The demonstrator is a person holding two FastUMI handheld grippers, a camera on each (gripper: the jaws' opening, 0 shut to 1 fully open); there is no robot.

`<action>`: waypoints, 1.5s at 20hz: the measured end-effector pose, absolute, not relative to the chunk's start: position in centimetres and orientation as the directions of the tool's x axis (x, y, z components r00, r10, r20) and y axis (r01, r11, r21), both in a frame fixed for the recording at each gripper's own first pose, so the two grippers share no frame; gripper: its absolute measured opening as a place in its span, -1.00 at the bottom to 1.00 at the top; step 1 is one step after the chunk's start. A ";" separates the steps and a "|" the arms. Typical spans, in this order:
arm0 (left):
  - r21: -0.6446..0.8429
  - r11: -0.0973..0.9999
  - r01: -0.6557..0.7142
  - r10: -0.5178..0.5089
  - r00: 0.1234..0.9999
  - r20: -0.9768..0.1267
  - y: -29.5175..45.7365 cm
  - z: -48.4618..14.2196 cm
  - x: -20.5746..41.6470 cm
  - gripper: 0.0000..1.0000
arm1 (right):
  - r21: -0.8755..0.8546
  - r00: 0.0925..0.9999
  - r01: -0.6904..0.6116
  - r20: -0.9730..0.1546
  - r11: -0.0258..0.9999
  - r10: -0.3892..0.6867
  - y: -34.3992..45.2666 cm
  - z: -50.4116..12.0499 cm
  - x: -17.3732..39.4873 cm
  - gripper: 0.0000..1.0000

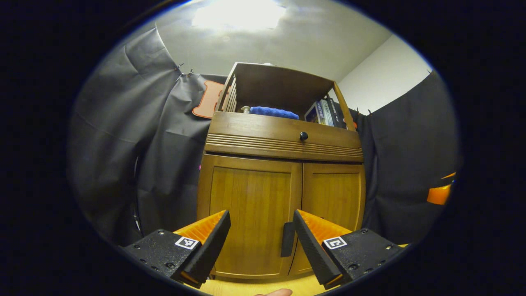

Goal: Open the right door of the double-door shoe cabinet with the right hand, and open the left door with the left hand.

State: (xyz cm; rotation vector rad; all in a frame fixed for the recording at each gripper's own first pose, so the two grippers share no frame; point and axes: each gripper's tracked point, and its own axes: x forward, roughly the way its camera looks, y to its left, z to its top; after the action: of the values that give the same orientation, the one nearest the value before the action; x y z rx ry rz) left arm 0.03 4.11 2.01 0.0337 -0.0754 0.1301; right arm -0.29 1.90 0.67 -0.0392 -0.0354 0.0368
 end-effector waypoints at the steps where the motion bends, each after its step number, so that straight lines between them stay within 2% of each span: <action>1: 0.031 0.991 -0.129 0.126 0.989 0.072 4.1 1.9 0.1 0.82 | -0.045 0.998 -0.039 0.038 0.998 0.041 2.1 0.7 -0.2 0.87; 2: 0.034 0.992 -0.126 0.123 0.990 0.072 4.1 2.0 0.2 0.82 | -0.046 0.998 -0.041 0.043 0.998 0.043 2.3 0.7 -0.1 0.97; 3: 0.033 0.992 -0.122 0.120 0.990 0.073 4.0 2.0 0.2 0.88 | -0.049 0.998 -0.044 0.045 0.998 0.046 2.5 0.8 0.1 0.87; 5: 0.031 0.994 -0.104 0.102 0.992 0.067 3.7 1.8 0.3 0.89 | -0.053 0.998 -0.049 0.044 0.997 0.051 3.0 0.6 0.7 0.87; 6: 0.028 0.995 -0.093 0.091 0.994 0.060 3.4 1.7 0.4 0.82 | -0.050 0.997 -0.054 0.045 0.997 0.056 3.2 0.5 1.0 0.97; 7: 0.025 0.996 -0.086 0.085 0.995 0.054 3.3 1.5 0.3 0.82 | -0.046 0.997 -0.061 0.042 0.997 0.063 3.5 0.4 1.4 0.87; 8: 0.024 0.996 -0.086 0.085 0.995 0.050 3.3 1.5 0.3 0.82 | -0.044 0.997 -0.066 0.039 0.997 0.068 3.9 0.2 2.0 0.97; 10: 0.023 0.996 -0.086 0.085 0.995 0.045 3.4 1.4 0.5 0.89 | -0.036 0.996 -0.083 0.034 0.996 0.084 4.9 -0.1 3.3 0.97; 12: 0.016 0.996 -0.084 0.084 0.996 0.038 3.5 1.3 0.8 0.80 | -0.025 0.994 -0.106 0.026 0.994 0.107 6.1 -0.6 5.2 0.97; 14: 0.009 0.996 -0.094 0.093 0.995 0.030 4.0 1.1 0.9 0.89 | -0.010 0.991 -0.131 0.014 0.991 0.131 7.2 -1.1 7.0 0.97; 18: -0.004 0.994 -0.106 0.106 0.994 0.023 4.9 0.9 1.4 0.88 | 0.010 0.985 -0.172 -0.004 0.985 0.172 9.4 -2.2 10.5 0.97; 19: -0.003 0.994 -0.113 0.113 0.993 0.022 5.3 0.9 1.5 0.82 | 0.005 0.984 -0.181 -0.007 0.984 0.181 9.8 -2.5 11.4 0.97; 21: -0.010 0.992 -0.126 0.126 0.992 0.017 6.0 0.8 1.8 0.88 | -0.002 0.980 -0.196 -0.020 0.981 0.196 10.8 -3.5 12.9 0.97; 22: -0.013 0.992 -0.127 0.128 0.992 0.014 6.2 0.7 2.0 0.88 | -0.003 0.979 -0.204 -0.027 0.979 0.204 11.3 -4.0 13.6 0.87; 24: -0.015 0.991 -0.132 0.132 0.991 0.009 6.6 0.6 2.3 0.89 | -0.007 0.974 -0.225 -0.042 0.974 0.224 12.6 -5.0 15.3 0.87; 25: -0.014 0.991 -0.136 0.136 0.991 0.006 6.9 0.4 2.4 0.88 | -0.010 0.970 -0.238 -0.048 0.971 0.237 13.4 -5.4 16.2 0.87; 26: -0.014 0.990 -0.142 0.142 0.990 -0.002 7.2 0.2 2.6 0.89 | -0.013 0.966 -0.254 -0.054 0.967 0.253 14.2 -5.8 17.0 0.97; 27: -0.016 0.989 -0.144 0.144 0.990 -0.006 7.3 0.0 2.7 0.82 | -0.015 0.962 -0.269 -0.058 0.963 0.267 15.1 -6.2 17.8 0.97; 28: -0.017 0.990 -0.143 0.143 0.990 -0.012 7.3 -0.1 2.9 0.89 | -0.017 0.958 -0.282 -0.065 0.959 0.281 15.8 -6.7 18.3 0.97; 30: -0.024 0.991 -0.130 0.130 0.991 -0.026 7.3 -0.4 3.0 0.89 | 0.014 0.937 -0.341 -0.070 0.940 0.341 18.0 -7.2 18.6 0.97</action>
State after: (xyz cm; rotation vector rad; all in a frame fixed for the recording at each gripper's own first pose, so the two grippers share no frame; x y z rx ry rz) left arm 3.03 7.34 -0.44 -0.0255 0.0242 0.1305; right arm 18.59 18.02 -7.24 0.0017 0.0720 0.3487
